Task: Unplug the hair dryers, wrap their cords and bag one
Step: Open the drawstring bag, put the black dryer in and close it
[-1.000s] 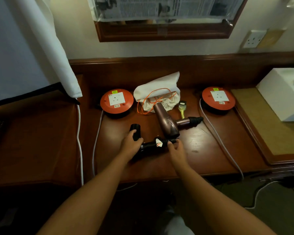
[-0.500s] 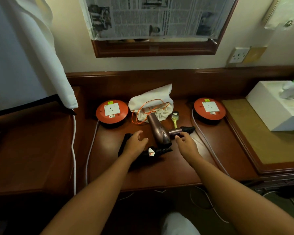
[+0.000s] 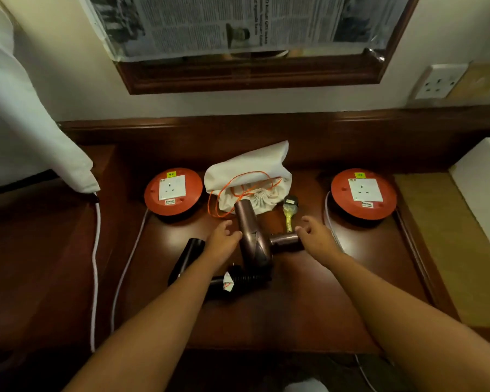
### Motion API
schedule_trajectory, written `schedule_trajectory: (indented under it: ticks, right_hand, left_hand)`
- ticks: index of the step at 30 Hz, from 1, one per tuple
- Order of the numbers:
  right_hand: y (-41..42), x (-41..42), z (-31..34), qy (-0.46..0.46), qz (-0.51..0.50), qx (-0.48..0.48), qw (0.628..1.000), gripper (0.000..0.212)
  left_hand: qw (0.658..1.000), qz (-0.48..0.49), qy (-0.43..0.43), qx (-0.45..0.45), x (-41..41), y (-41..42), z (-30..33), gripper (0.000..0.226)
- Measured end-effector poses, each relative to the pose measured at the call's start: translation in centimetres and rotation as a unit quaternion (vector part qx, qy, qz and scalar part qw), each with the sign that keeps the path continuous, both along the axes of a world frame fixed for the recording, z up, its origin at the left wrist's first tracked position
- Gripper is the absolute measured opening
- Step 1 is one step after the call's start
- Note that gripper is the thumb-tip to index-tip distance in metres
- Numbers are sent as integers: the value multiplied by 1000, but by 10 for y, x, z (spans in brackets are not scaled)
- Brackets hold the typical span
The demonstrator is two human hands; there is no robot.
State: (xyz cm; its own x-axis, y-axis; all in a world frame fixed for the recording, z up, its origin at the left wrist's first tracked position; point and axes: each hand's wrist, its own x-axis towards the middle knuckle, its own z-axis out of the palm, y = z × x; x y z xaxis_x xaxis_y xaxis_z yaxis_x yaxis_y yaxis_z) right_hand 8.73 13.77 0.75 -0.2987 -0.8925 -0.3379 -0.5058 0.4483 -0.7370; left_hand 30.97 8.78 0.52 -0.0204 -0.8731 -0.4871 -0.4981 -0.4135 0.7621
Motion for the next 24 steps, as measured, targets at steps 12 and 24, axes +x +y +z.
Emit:
schedule_trajectory:
  ticks: [12,24]
  right_hand:
    - [-83,-7,-48,-4,89,13,996,40]
    - [-186,10,-82,45,160,-40,985,27]
  left_hand:
    - [995,-15,-45,-87,-33,-62,-20,39]
    - [961,-185,-125,-164,-67,-159,-60,30]
